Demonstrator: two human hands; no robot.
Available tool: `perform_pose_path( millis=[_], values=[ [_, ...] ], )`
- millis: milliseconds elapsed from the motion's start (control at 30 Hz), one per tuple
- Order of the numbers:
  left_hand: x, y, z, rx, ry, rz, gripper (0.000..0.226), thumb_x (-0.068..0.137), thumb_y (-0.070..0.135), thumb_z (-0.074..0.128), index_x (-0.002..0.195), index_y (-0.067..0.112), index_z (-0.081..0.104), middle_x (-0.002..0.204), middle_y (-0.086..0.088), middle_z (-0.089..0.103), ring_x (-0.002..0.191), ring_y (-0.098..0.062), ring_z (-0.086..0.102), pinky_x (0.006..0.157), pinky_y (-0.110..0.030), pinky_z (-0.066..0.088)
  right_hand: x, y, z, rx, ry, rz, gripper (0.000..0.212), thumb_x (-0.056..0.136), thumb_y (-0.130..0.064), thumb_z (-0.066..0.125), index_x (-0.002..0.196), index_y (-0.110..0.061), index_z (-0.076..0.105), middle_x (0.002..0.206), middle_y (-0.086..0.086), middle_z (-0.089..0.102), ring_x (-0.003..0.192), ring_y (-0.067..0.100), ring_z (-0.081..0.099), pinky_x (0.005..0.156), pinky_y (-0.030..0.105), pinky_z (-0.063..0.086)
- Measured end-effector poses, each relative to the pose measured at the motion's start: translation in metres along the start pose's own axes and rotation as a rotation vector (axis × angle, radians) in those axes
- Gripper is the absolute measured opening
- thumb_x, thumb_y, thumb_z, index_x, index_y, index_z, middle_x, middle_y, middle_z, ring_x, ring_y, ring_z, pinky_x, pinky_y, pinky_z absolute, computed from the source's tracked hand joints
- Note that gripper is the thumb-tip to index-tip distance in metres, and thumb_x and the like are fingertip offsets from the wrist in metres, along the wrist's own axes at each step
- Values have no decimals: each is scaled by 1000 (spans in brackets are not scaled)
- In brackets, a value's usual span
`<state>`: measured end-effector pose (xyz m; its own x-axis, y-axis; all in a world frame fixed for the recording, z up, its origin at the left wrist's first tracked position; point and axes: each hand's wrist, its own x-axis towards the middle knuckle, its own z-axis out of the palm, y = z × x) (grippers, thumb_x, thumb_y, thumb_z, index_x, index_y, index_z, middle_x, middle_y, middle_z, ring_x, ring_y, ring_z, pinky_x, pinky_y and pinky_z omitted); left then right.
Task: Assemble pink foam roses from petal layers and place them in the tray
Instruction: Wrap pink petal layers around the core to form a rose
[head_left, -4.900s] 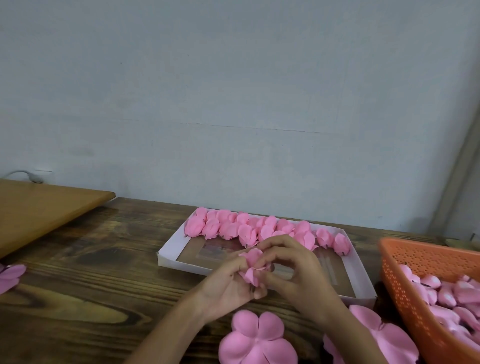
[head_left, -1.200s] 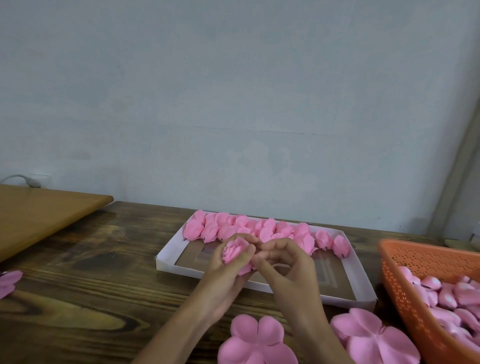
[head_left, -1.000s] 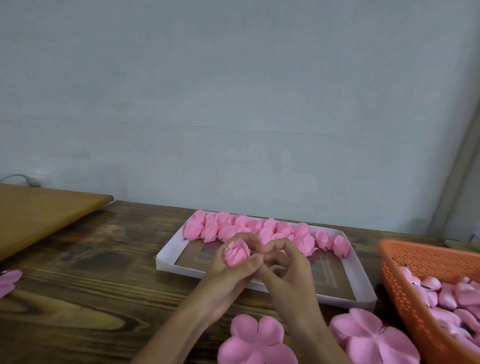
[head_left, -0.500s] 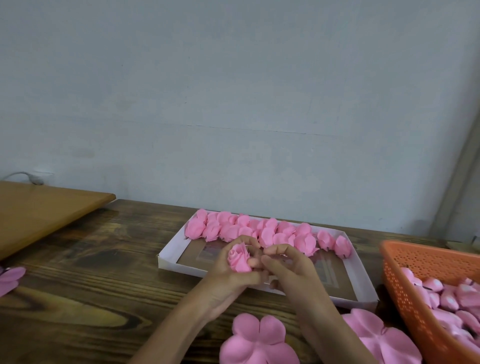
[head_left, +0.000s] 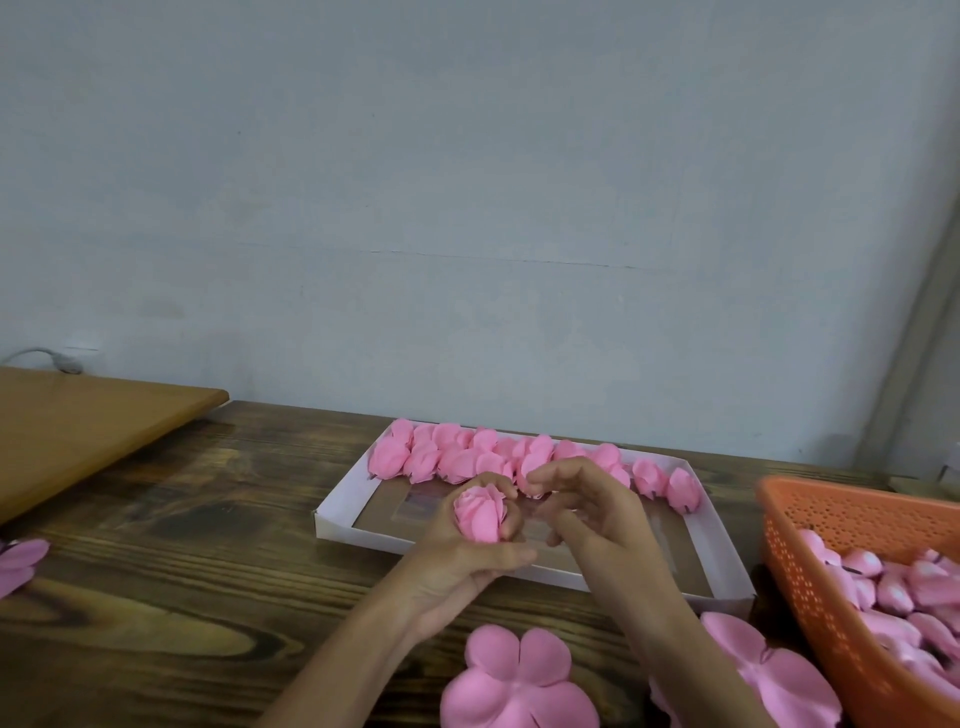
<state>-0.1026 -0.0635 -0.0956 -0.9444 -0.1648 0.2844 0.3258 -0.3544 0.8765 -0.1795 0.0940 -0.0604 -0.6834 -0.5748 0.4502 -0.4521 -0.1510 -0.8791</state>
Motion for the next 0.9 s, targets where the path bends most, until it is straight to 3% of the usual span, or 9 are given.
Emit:
perform_pose_path(
  millis=[167, 300, 400, 500, 667, 900],
  values=[
    [-1, 0, 0, -6, -44, -10, 51, 67, -19, 83, 103, 15, 70, 80, -8, 59, 74, -19, 60, 71, -29, 58, -1, 0, 0, -89, 2, -48, 37, 89, 13, 65, 99, -22, 72, 97, -8, 73, 81, 10, 69, 73, 24, 56],
    [0, 0, 1, 40, 28, -19, 55, 61, -12, 88, 103, 20, 74, 91, -11, 65, 86, -23, 65, 74, -37, 54, -3, -3, 1, -133, 3, -60, 28, 89, 4, 72, 98, -22, 73, 87, -6, 72, 78, 13, 69, 70, 24, 55],
    [1, 1, 1, 47, 47, 3, 54, 62, -11, 88, 103, 22, 74, 96, -12, 66, 92, -27, 66, 78, -40, 55, -6, -11, 3, -211, 21, -101, 5, 92, -22, 76, 89, -26, 73, 81, -8, 74, 75, 12, 70, 66, 22, 54],
    [1, 4, 2, 59, 62, 43, 52, 63, -8, 90, 103, 22, 75, 102, -11, 69, 99, -28, 69, 83, -40, 62, -11, -16, 4, -424, 44, -157, 26, 88, -52, 70, 76, -29, 74, 71, -14, 73, 70, 10, 69, 60, 19, 51],
    [2, 5, 3, 160, 70, 124, 48, 61, -2, 91, 100, 21, 73, 97, -4, 69, 94, -21, 67, 76, -35, 61, -11, -16, 4, -484, 20, -61, 15, 77, -46, 83, 73, -33, 77, 70, -23, 73, 72, 0, 68, 64, 16, 53],
    [3, 0, 0, 260, 83, 141, 49, 61, -5, 91, 100, 16, 69, 92, -6, 66, 90, -22, 65, 75, -40, 60, -11, -9, 9, -531, 37, 9, 15, 81, -25, 81, 69, -33, 77, 68, -25, 71, 71, -2, 67, 62, 17, 51]
  ],
)
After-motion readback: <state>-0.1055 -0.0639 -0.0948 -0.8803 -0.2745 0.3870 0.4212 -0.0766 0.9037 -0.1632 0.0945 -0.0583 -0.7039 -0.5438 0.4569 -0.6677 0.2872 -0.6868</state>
